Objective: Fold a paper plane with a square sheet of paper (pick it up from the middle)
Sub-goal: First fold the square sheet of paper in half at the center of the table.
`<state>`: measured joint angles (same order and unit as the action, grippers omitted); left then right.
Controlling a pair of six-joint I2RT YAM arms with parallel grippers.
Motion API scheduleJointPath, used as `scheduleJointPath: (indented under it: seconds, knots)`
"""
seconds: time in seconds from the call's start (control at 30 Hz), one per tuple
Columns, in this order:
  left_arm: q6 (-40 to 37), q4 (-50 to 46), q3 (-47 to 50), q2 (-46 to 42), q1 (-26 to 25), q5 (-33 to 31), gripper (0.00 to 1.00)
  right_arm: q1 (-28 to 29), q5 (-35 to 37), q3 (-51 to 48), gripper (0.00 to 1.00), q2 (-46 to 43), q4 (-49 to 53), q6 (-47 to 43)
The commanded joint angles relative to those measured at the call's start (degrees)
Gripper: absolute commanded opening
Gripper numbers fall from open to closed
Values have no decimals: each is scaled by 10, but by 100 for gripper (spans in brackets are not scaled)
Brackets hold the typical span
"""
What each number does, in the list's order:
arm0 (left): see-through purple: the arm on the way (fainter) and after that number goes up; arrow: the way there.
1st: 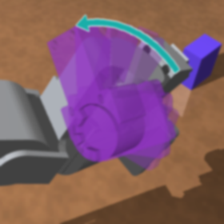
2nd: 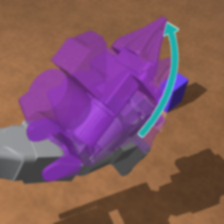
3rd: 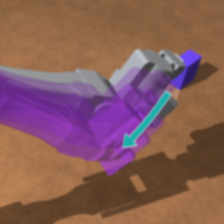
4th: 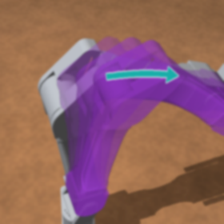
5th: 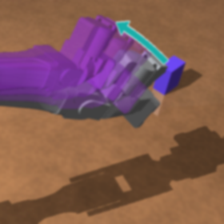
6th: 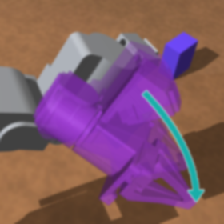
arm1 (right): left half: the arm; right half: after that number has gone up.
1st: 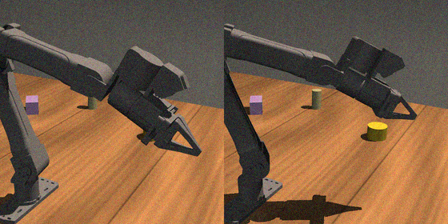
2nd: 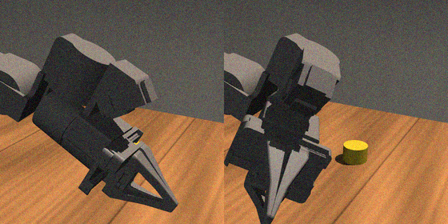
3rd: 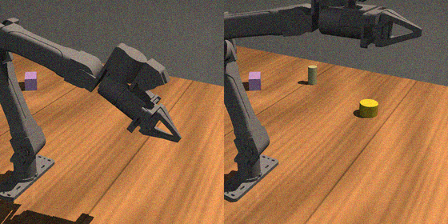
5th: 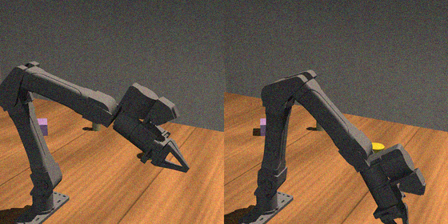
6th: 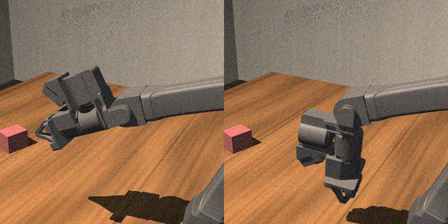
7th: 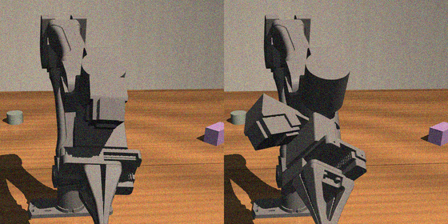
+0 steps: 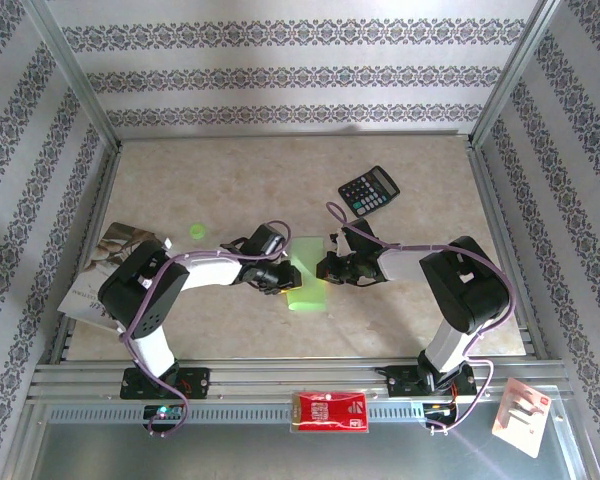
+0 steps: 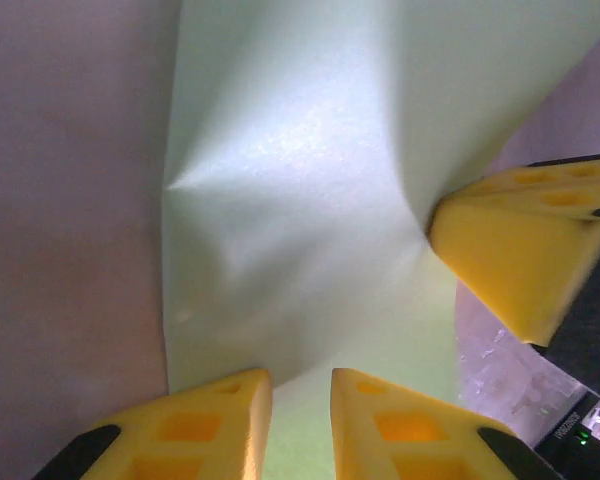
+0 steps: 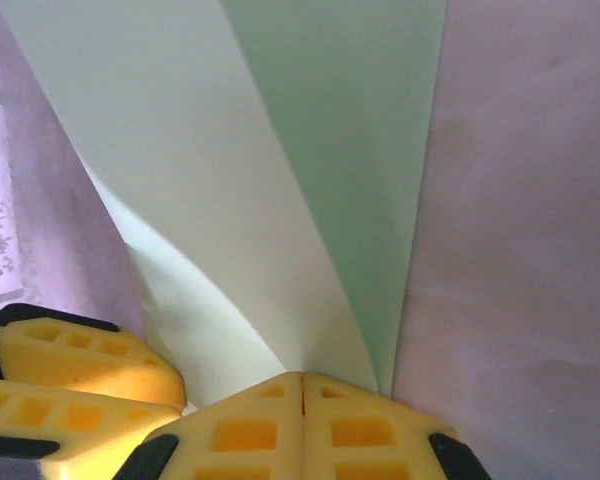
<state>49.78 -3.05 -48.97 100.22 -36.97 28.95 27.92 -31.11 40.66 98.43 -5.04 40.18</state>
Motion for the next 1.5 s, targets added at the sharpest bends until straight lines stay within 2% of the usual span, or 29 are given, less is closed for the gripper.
scheduleJointPath:
  seconds: [0.0, 0.13, 0.23, 0.4, 0.53, 0.73, 0.87, 1.17, 1.37, 1.47]
  knots:
    - [0, -7, 16, -20, 3, -17, 25, 3, 84, -18, 0, 37, 73, -17]
    - [21, 17, 24, -65, -24, -6, 26, 3, 85, -19, 0, 34, 75, -17]
    - [36, 29, 34, -60, -39, 2, 27, 3, 85, -17, 0, 33, 76, -17]
    - [37, 18, 50, -35, -40, -11, 26, 3, 85, -17, 0, 32, 77, -18]
    - [30, 1, 71, -48, -37, -31, 26, 3, 87, -18, 0, 29, 79, -19]
    - [50, 64, 86, -98, -51, 8, 27, 3, 85, -19, 0, 28, 79, -19]
    - [65, 68, 96, -90, -54, 10, 27, 3, 85, -17, 0, 28, 79, -19]
    - [58, 16, 127, -83, -50, -30, 23, 3, 86, -18, 0, 26, 82, -21]
    - [38, 37, 95, -131, -22, -9, 23, 3, 85, -15, 0, 28, 82, -23]
    - [9, 15, 47, -113, 3, -5, 22, 3, 84, -14, 0, 28, 82, -22]
